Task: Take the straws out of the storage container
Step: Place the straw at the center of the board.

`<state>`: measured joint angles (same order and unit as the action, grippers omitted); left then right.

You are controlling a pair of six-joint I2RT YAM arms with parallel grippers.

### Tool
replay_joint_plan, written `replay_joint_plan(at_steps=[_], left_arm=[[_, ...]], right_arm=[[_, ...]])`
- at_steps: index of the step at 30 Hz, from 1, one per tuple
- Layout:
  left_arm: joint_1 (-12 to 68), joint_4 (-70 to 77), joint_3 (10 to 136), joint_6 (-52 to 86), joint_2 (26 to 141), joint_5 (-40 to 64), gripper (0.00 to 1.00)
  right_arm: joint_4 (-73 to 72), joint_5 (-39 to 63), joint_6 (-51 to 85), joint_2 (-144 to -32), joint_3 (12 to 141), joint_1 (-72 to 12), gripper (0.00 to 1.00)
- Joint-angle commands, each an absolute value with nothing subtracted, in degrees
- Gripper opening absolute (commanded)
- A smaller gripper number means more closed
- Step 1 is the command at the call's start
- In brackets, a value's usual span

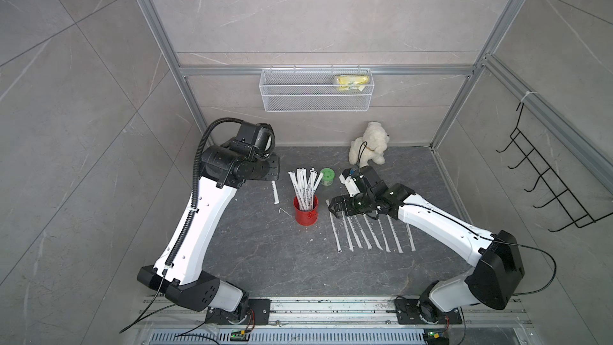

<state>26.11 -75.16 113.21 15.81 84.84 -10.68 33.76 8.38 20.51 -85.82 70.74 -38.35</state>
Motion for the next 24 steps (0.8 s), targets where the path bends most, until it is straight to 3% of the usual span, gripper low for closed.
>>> replay_joint_plan(at_steps=[1,13,24], left_arm=[[24.5,-81.7,114.0,14.0,89.3,-12.5,0.1],[17.2,-85.1,114.4,14.2,104.0,-4.4,0.1],[16.1,-81.9,114.8,13.1,117.1,-0.3,0.09]], right_arm=[[36.2,8.8,19.1,-84.4,72.3,-38.7,1.0],[38.4,8.6,19.0,-83.1,70.0,-38.8,1.0],[38.4,8.1,19.0,-82.2,67.3,-38.8,1.0]])
